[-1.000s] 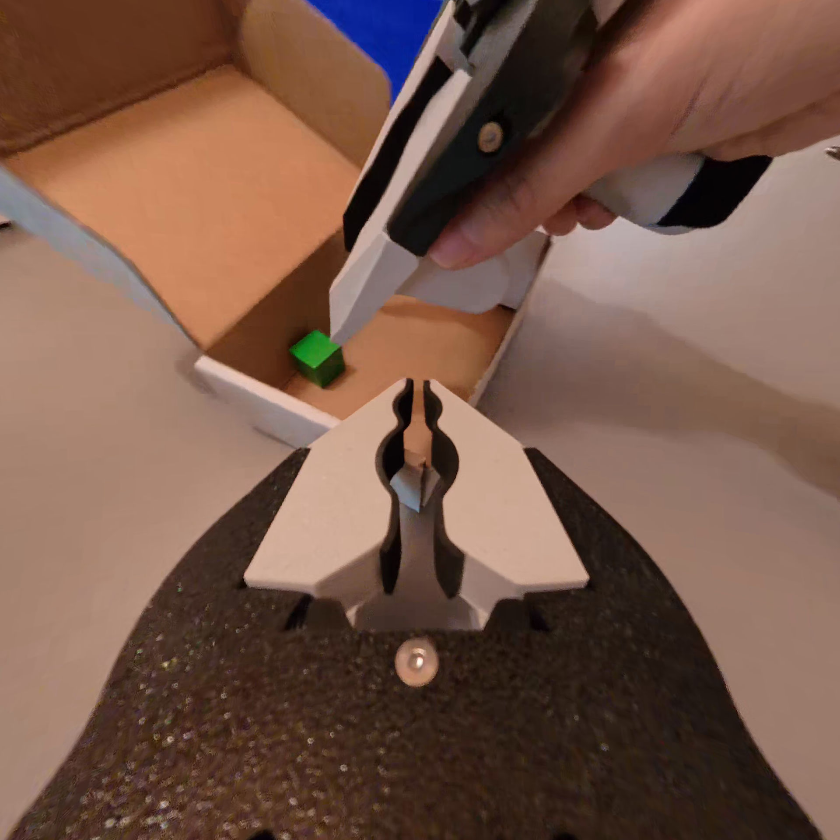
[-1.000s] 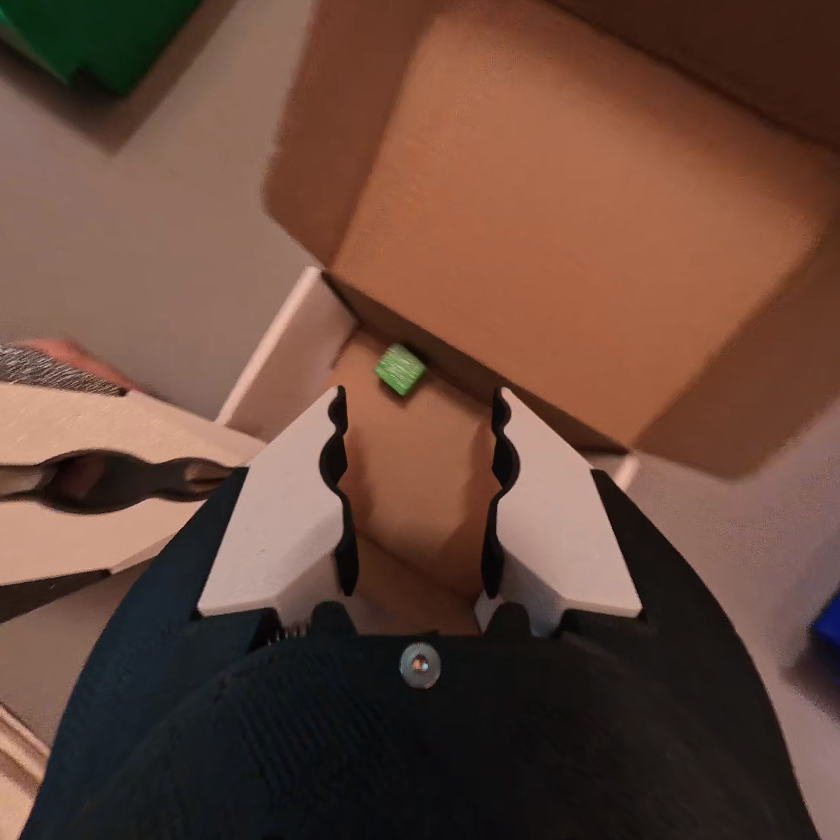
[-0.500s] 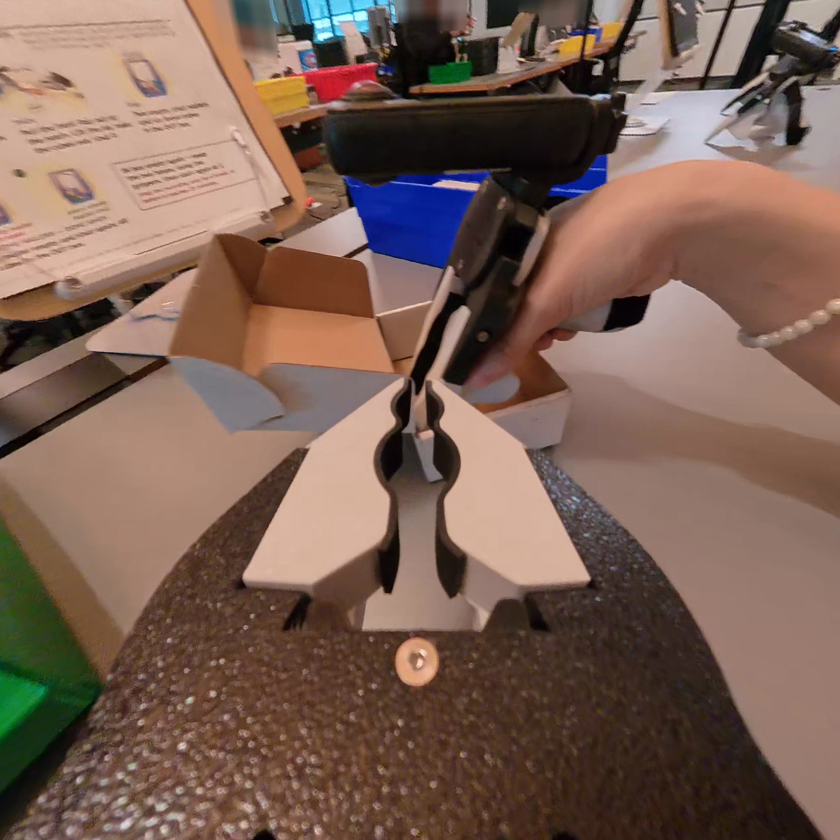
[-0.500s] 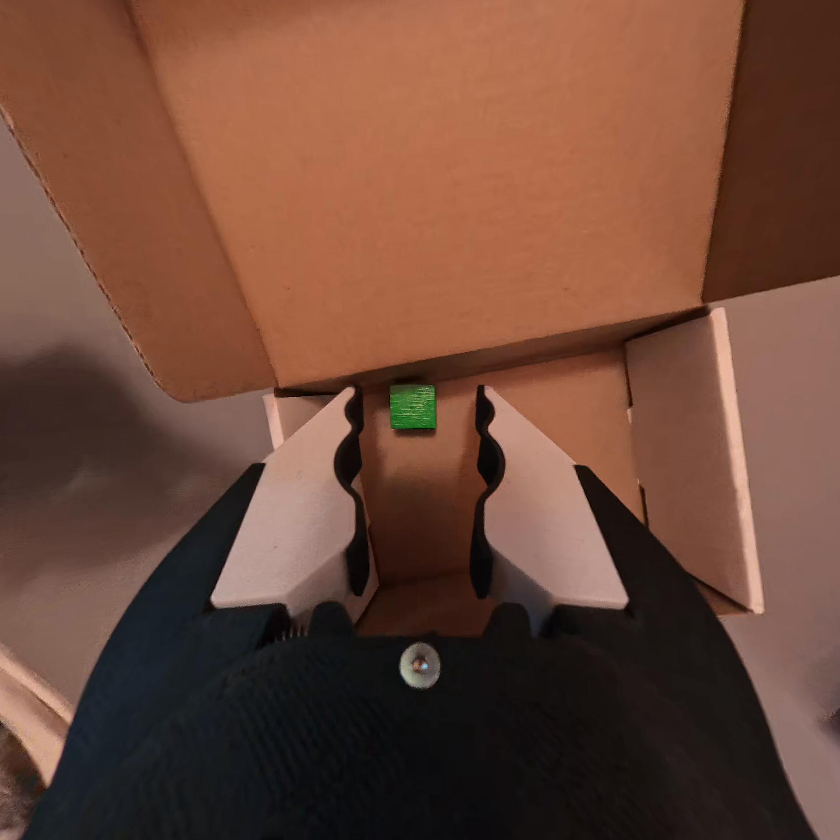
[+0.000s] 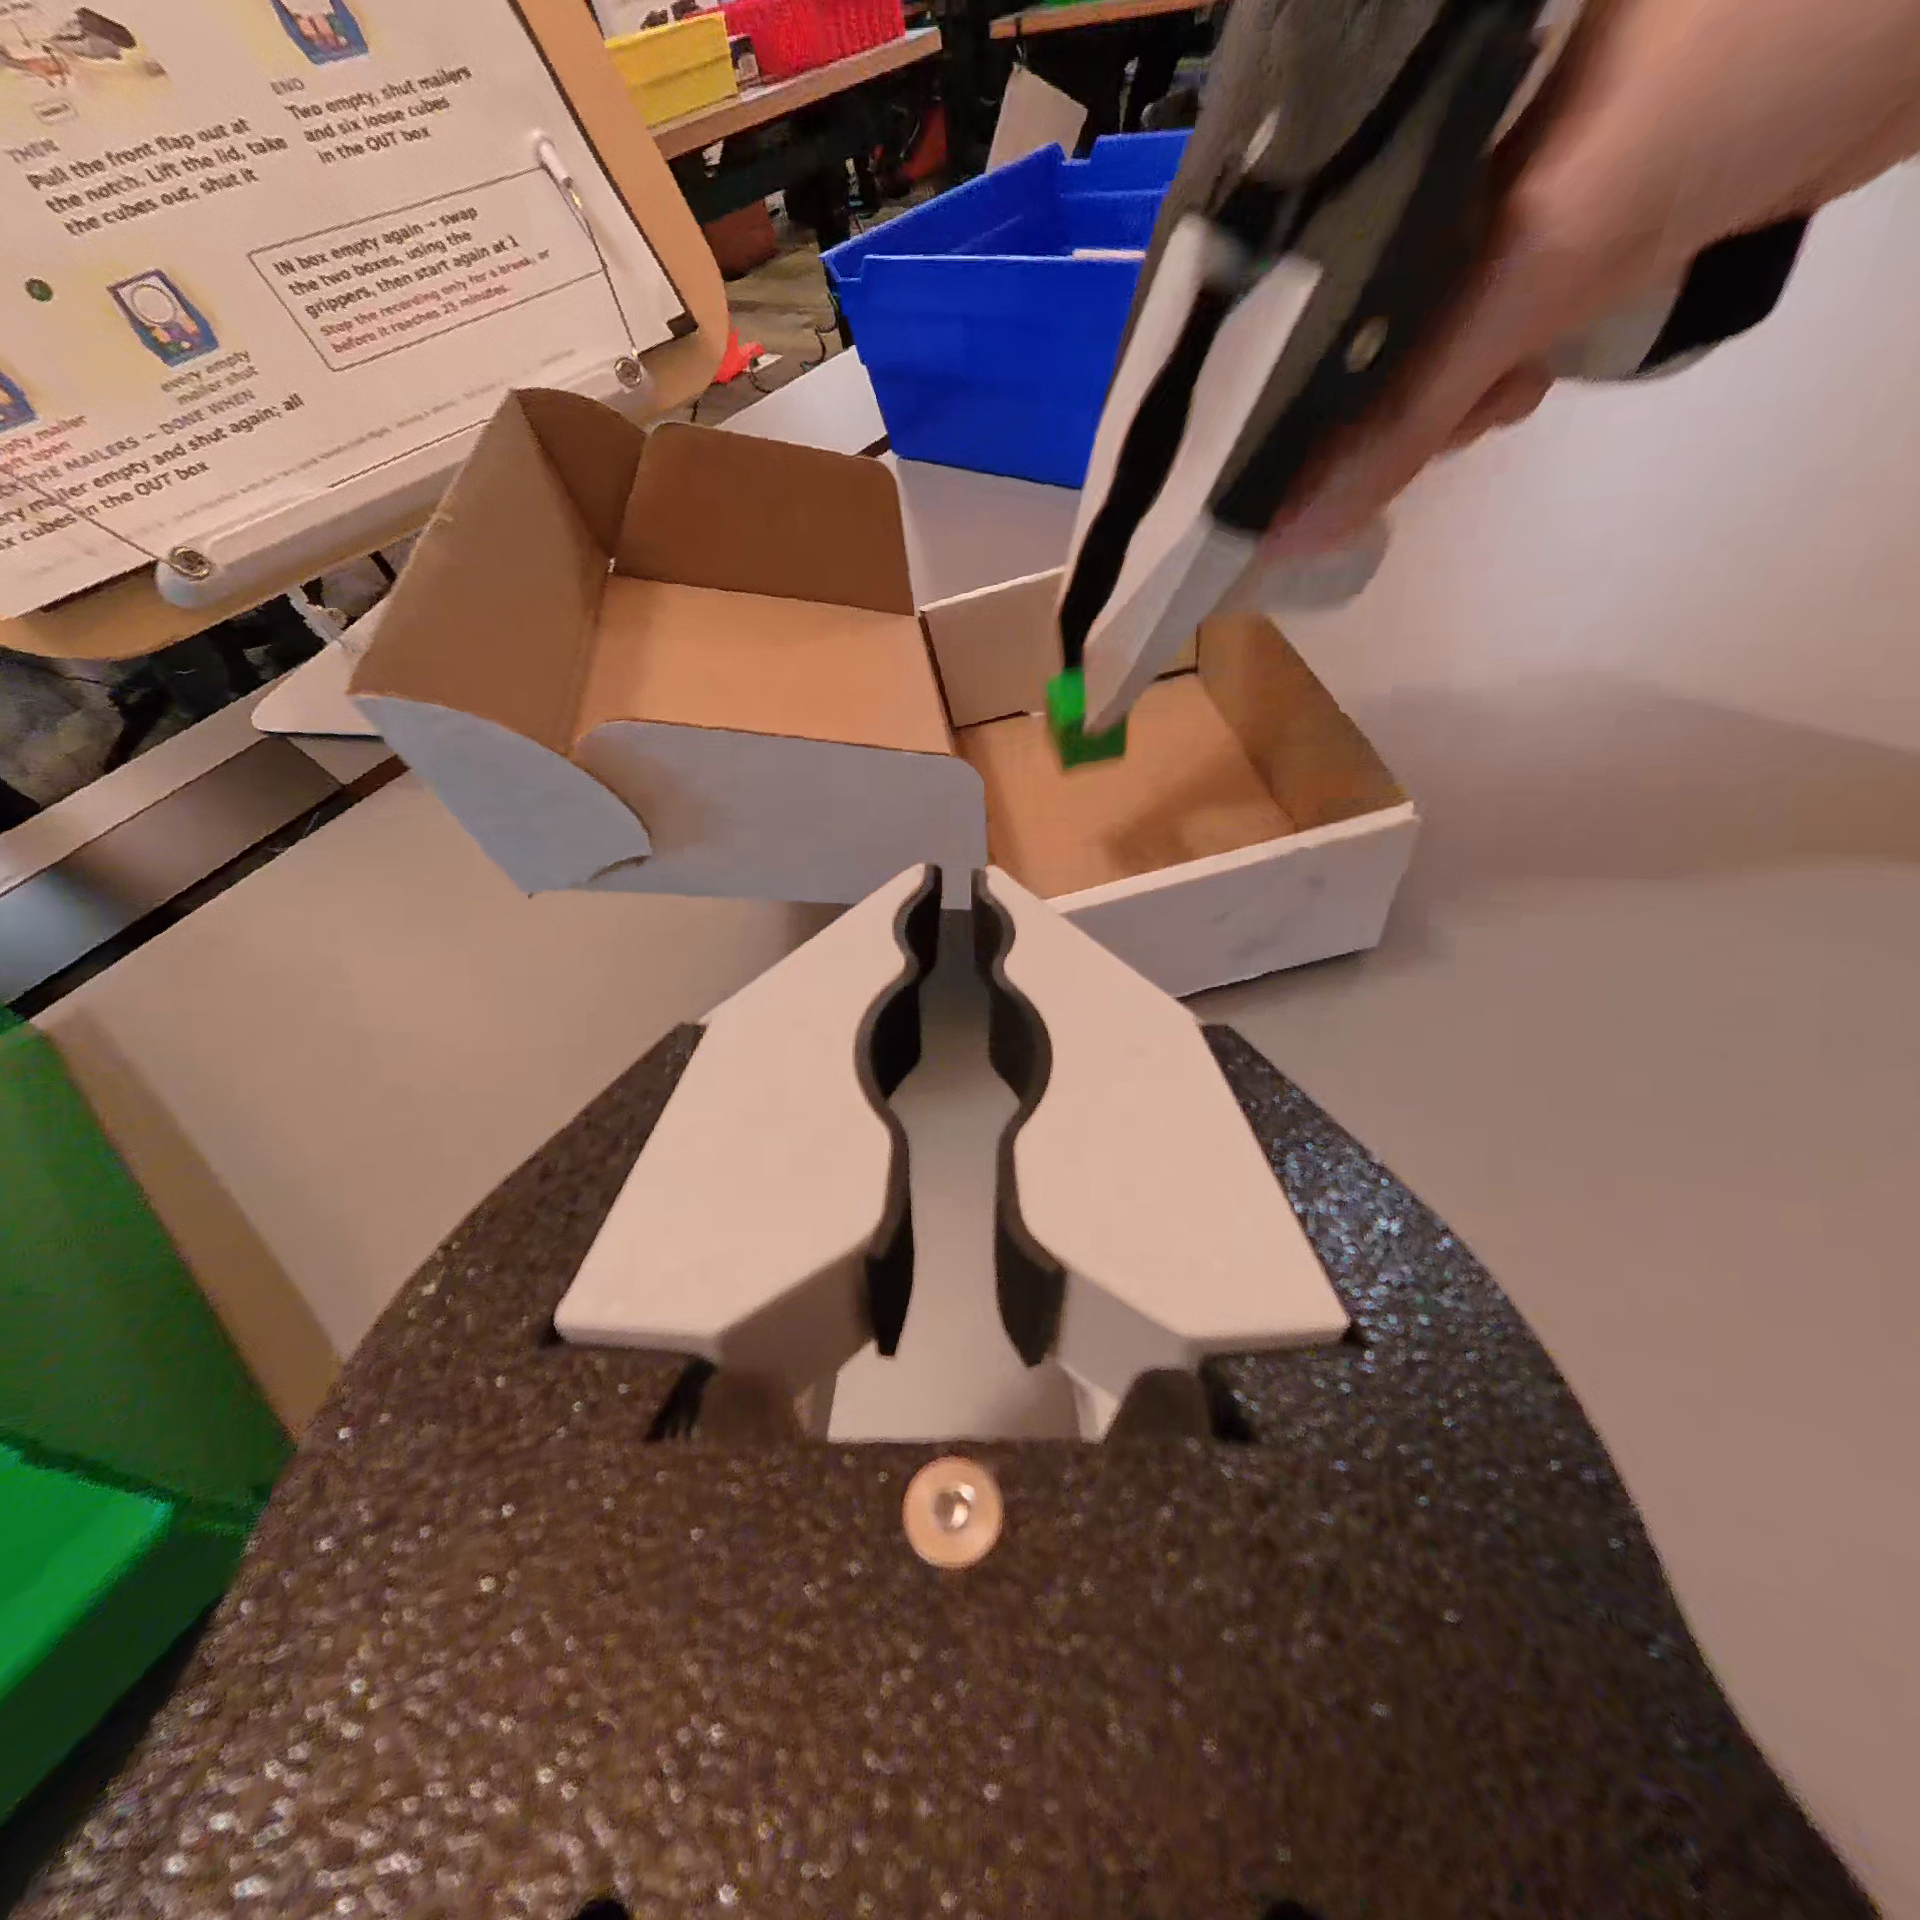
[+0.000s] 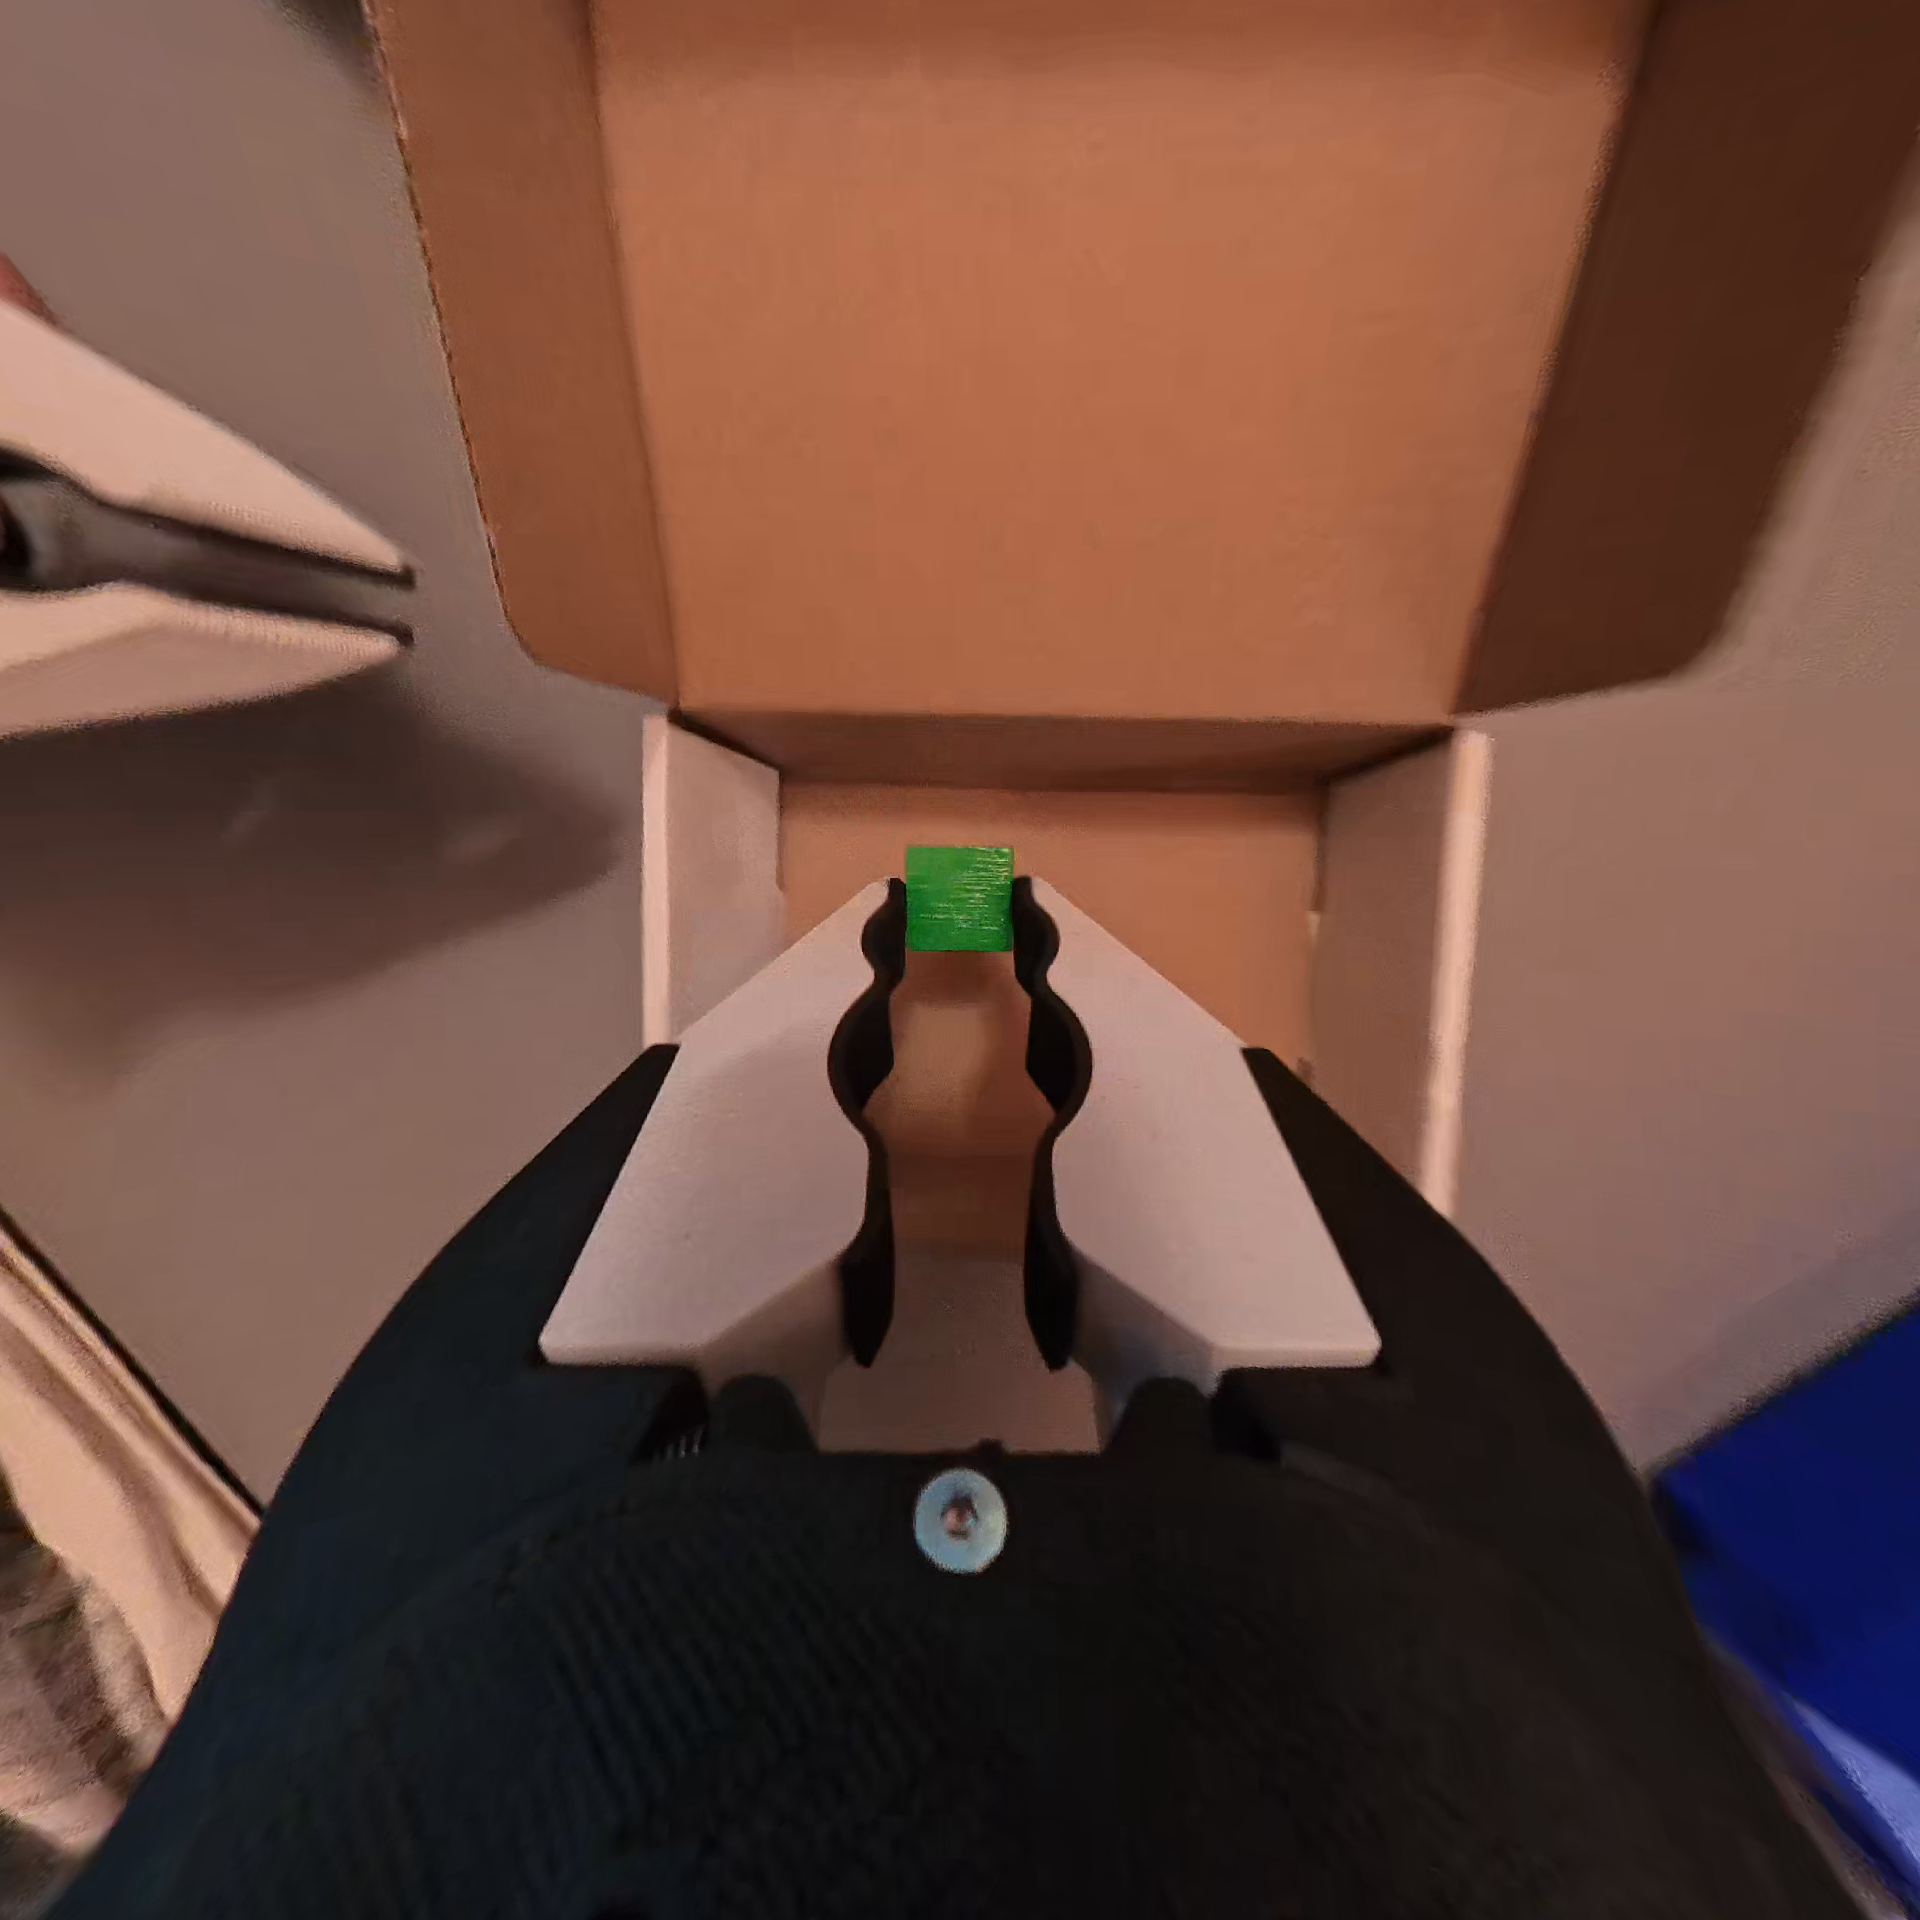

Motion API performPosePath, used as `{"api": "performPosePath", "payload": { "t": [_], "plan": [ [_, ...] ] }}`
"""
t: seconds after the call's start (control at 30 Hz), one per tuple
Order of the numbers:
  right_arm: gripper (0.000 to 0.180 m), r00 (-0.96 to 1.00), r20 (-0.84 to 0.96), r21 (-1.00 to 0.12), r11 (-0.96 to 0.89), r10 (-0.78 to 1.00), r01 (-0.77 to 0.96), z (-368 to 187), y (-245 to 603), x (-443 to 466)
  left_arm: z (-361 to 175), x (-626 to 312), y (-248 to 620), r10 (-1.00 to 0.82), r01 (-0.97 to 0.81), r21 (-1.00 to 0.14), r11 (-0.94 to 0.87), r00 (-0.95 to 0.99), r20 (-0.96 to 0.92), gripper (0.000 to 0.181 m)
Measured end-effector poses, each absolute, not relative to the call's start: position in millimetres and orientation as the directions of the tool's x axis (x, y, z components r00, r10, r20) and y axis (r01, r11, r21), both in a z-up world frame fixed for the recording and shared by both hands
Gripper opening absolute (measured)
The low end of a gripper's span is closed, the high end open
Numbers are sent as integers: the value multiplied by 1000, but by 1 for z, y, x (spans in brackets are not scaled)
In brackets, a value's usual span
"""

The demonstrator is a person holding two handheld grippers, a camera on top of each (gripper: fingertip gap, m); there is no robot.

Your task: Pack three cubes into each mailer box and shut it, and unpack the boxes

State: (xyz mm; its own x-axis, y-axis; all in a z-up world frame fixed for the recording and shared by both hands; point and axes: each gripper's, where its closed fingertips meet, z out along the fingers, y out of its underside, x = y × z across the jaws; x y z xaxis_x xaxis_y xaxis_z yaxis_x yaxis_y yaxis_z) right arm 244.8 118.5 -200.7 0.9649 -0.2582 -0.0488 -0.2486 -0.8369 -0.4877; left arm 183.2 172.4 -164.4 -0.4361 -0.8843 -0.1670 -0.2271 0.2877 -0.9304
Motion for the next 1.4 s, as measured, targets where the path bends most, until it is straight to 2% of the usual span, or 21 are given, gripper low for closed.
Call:
{"api": "performPosePath", "payload": {
  "t": [0.1,0.17,0.27,0.33,0.4,0.47,0.77,0.8,0.9,0.97,1.1,1.2,1.3,1.4],
  "plan": [
    [19,942,37,-553,-792,-334,-259,-159,74,279,-161,183,180,-895,-224,-939,262,-421,-149,3],
    [19,887,111,-591,-748,-448,-304,-130,28,316,-161,184,185,-899,-225,-940,256,-412,-146,3],
    [19,753,226,-588,-703,-617,-399,-108,-52,382,-165,186,187,-900,-233,-939,253,-412,-140,3],
    [19,659,273,-548,-677,-701,-492,-117,-105,427,-169,187,185,-896,-242,-935,259,-421,-139,3],
    [19,624,239,-467,-651,-744,-598,-143,-147,451,-173,187,182,-891,-250,-928,277,-429,-150,3],
    [19,585,207,-451,-607,-784,-654,-163,-174,468,-176,188,181,-887,-257,-921,293,-431,-162,3],
    [19,555,189,-360,-584,-810,-728,-203,-211,482,-191,191,174,-881,-290,-905,310,-445,-159,3],
    [24,565,204,-346,-599,-799,-722,-203,-212,481,-193,191,173,-880,-294,-904,311,-448,-157,3],
    [52,582,264,-370,-638,-769,-675,-193,-204,479,-199,193,170,-877,-306,-899,312,-457,-149,3],
    [60,603,276,-440,-656,-748,-613,-176,-183,474,-202,194,168,-875,-311,-897,314,-461,-146,3],
    [58,792,167,-667,-659,-587,-347,-136,-80,433,-198,197,168,-892,-301,-911,282,-432,-134,6],
    [54,896,116,-812,-561,-429,-163,-110,3,394,-176,203,180,-955,-288,-952,102,-298,-12,29],
    [56,934,79,-870,-481,-349,-107,-103,69,375,-152,204,196,-972,-263,-959,-110,-174,160,43],
    [61,958,43,-845,-522,-285,-117,-119,122,368,-137,207,212,-970,-241,-947,-210,-68,233,45]
  ]
}}
